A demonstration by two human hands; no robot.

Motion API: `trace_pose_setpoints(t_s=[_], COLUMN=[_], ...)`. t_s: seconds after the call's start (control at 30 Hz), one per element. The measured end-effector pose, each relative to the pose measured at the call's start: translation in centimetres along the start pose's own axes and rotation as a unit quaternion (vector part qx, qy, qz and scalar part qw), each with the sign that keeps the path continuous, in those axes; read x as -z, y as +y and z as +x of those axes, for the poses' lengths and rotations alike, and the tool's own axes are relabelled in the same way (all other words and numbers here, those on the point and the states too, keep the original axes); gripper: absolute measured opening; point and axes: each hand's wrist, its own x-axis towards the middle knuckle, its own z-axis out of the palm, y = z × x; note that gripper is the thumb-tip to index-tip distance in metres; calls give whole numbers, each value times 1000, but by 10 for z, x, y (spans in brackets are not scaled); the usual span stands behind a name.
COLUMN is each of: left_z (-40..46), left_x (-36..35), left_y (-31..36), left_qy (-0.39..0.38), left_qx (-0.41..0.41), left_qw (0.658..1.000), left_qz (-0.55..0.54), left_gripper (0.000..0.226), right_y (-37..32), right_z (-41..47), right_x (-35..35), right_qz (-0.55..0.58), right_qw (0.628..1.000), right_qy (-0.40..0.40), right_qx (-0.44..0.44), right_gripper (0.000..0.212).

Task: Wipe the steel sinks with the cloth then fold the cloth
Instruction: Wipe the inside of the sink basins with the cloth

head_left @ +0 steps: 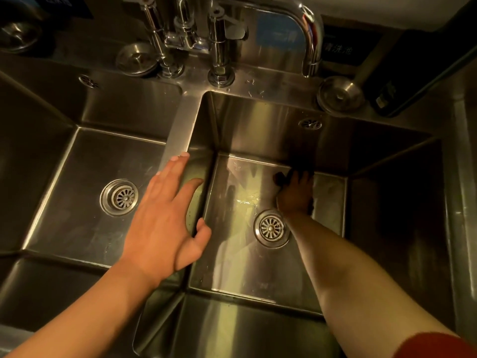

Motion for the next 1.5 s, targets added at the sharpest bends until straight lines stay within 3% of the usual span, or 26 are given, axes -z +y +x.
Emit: trace_pose_setpoints(t_s=[0.1,0.17,0.27,0.4,0.53,0.63,0.73,0.9,0.97,1.03,1.2,1.37,1.5], left_z=[0,-1,-1,-1,-1,-1,-2,-1,-1,0,0,0,0], left_x=[-1,-1,-3,-6,-6,-3,-3,-5,-6,-7,-6,-5,-4], left_y=[-2,-4,-6,-6,-3,-2,-1,-3,-4,-5,-5,-3,-3], left_qy=[-3,-1,4,12,13,9,2,9,14,19,19,14,4], left_qx=[-9,-14,-20,-5,7,4,8,5,3,3,-1,5,-1], left_qw=[1000,1000,1000,1000,1000,1000,1000,1000,1000,1000,1000,1000,1000], left_qz=[4,6,5,10,9,10,10,11,13,13,5,6,7], left_gripper=[70,71,72,70,67,68,68,68,69,69,68,67,68], right_y=[-49,-78,-115,-118,-79,-20,50,135,151,151,117,74,15], right_z=[-11,-17,-29,-60,-118,-164,-185,-163,-148,-137,-103,-53,-29], right_x=[-9,-17,-27,-36,-43,-50,-41,1,22,33,40,51,50], right_qz=[-33,-78,-49,21,-61,-194,-197,-302,-321,-294,-161,-50,-23], right_qw=[999,991,975,959,903,809,794,768,794,853,963,991,994], right_qy=[-23,-51,-115,-182,-222,-258,-282,-337,-344,-313,-194,-119,-104], right_qx=[27,95,186,214,362,492,500,453,384,295,97,-26,9], right_gripper=[75,78,70,73,69,63,75,66,81,92,80,75,78])
